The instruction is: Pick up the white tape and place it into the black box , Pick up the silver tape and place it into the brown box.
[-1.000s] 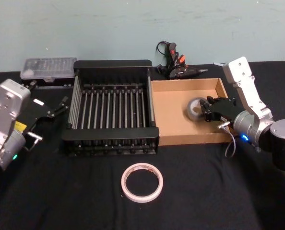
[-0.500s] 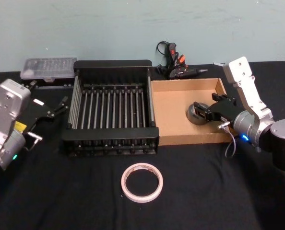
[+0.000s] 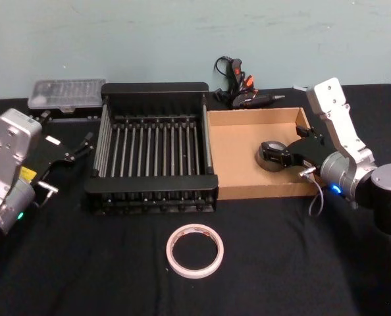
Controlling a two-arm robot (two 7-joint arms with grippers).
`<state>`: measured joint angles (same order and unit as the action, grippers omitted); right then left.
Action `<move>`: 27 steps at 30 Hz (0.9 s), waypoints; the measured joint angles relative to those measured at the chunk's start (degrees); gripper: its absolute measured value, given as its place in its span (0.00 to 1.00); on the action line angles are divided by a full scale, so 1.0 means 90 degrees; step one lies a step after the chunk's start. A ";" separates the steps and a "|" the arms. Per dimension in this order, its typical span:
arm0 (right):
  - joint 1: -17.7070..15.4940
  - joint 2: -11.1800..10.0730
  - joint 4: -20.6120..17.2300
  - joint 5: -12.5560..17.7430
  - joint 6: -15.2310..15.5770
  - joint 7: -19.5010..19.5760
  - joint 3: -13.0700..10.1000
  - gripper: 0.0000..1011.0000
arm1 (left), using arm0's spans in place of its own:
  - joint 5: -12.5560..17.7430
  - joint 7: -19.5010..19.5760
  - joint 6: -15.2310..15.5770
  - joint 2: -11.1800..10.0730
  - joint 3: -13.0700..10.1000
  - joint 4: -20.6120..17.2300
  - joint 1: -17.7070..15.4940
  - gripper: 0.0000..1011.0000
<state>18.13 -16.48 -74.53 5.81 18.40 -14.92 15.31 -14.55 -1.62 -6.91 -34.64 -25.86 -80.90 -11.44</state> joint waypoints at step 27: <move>-0.0911 -0.0354 -0.1869 0.0367 0.0656 -0.0333 -0.0394 0.99 | 0.0000 0.0000 0.0000 0.0000 0.0000 -0.0001 0.0000 0.99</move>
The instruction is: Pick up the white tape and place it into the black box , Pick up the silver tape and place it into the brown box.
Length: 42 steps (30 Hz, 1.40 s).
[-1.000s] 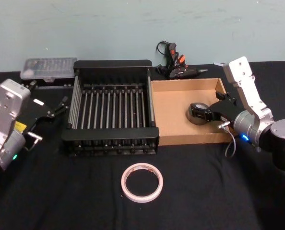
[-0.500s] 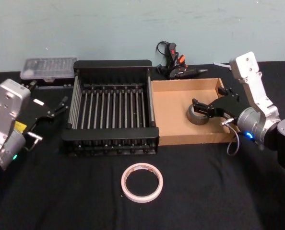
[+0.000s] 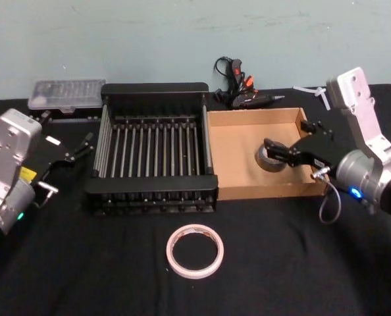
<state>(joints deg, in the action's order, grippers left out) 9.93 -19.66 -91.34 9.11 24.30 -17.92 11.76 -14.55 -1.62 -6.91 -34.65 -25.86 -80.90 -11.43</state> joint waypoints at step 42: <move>-0.0669 -0.0320 -0.1277 0.0197 0.1875 -0.0365 0.1044 0.99 | 0.0000 0.0000 0.0000 0.0000 0.0000 0.0000 0.0000 0.99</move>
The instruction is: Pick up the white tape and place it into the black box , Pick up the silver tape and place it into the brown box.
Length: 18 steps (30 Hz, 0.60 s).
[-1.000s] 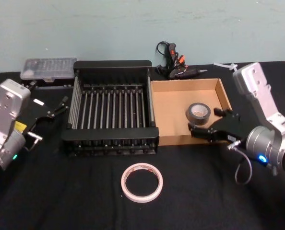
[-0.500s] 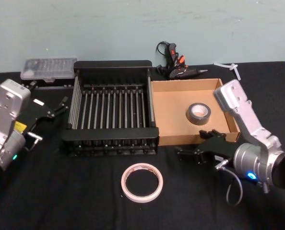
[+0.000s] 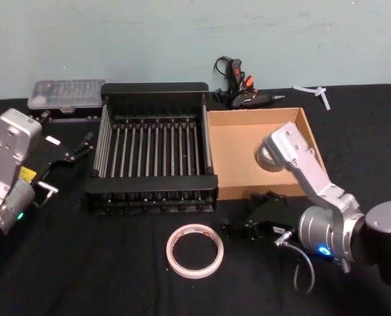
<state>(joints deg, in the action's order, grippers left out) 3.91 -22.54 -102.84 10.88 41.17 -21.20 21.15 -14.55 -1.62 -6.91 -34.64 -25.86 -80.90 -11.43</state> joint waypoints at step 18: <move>0.0260 0.0082 0.0196 -0.0262 -0.0076 -0.0244 0.0561 0.99 | 0.0000 0.0000 0.0000 0.0000 0.0000 0.0000 0.0000 0.99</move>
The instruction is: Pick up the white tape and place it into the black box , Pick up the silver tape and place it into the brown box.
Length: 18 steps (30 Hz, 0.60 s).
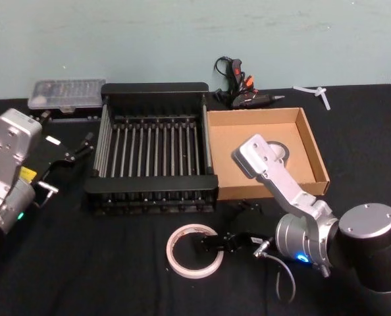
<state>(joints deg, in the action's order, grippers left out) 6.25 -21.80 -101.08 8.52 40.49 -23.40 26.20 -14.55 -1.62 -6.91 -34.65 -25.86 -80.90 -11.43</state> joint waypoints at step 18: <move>-0.0112 0.0048 -0.0002 -0.0038 0.0106 -0.0086 0.0100 0.99 | 0.0000 0.0000 0.0000 0.0000 0.0000 0.0000 0.0000 0.99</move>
<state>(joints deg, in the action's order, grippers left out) 5.24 -21.37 -101.09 8.18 41.44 -24.17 27.11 -14.55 -1.62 -6.91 -34.65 -25.86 -80.90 -11.43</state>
